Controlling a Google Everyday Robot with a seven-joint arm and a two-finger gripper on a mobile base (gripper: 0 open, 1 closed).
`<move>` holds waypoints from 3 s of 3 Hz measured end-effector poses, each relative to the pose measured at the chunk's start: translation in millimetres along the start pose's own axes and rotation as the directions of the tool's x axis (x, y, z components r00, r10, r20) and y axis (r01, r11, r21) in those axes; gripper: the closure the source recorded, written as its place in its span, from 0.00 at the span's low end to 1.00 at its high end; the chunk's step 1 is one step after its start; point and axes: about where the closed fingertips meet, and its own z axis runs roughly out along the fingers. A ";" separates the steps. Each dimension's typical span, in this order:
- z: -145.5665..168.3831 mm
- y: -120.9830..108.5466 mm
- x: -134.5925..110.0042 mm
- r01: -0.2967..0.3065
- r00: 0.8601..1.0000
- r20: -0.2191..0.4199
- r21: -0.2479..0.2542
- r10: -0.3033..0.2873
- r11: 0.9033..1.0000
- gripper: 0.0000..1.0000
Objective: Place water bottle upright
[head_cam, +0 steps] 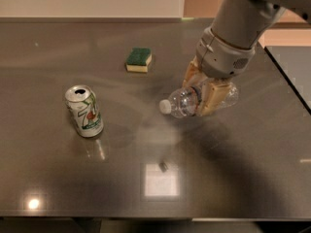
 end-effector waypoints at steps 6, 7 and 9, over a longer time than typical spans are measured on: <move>-48.5 -8.6 -12.6 -0.424 0.506 0.836 0.027 0.212 0.905 1.00; -44.2 -8.1 -1.9 -0.452 0.412 0.887 0.001 0.208 0.892 1.00; -28.8 -6.9 13.4 -0.470 0.274 0.945 -0.032 0.180 0.882 1.00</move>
Offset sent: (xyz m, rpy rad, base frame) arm -0.0072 0.0110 0.0578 0.6618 0.2024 -0.2442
